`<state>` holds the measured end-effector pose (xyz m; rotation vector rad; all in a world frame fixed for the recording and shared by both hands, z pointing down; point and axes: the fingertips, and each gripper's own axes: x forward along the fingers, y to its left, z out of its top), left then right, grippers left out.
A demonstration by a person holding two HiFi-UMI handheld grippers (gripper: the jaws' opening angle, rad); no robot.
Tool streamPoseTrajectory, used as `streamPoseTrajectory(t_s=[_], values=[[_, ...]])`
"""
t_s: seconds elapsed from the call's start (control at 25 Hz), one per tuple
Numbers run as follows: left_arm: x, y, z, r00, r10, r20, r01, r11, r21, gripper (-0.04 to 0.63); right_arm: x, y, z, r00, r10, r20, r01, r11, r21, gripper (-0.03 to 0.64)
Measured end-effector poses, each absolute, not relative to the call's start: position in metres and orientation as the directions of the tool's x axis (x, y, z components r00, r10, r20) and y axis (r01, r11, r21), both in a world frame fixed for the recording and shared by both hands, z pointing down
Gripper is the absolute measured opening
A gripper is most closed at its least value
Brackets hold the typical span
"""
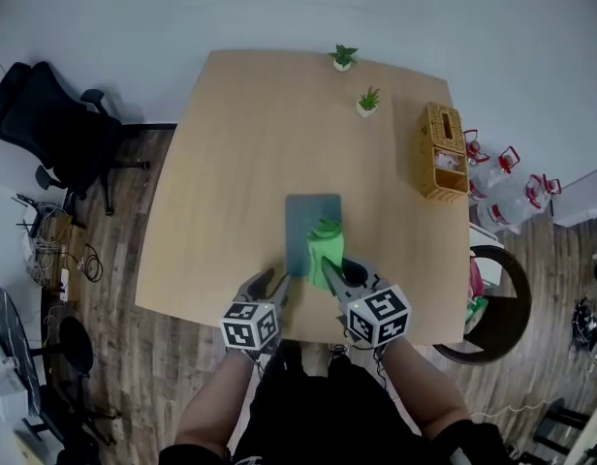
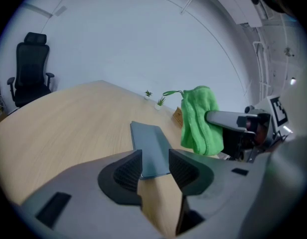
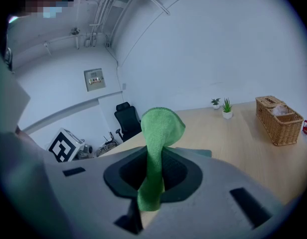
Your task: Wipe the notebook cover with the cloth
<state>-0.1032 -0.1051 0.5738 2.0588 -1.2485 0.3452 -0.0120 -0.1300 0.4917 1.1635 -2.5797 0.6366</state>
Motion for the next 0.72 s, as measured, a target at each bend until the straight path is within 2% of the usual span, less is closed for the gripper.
streamPoseTrajectory(t_s=[0.2,0.72], values=[[-0.103,-0.117,0.6,0.514,-0.63,0.582,-0.85,-0.282,0.445,0.136,-0.019,-0.135,0.521,-0.644,-0.629,0.437,-0.764,0.56,-0.32,0.058],[-0.096,-0.136,0.647,0.538,-0.523,0.661,-0.84,-0.261,0.476,0.121,-0.034,-0.14,0.589,-0.633,-0.543,0.551,-0.77,0.517,-0.375,0.058]])
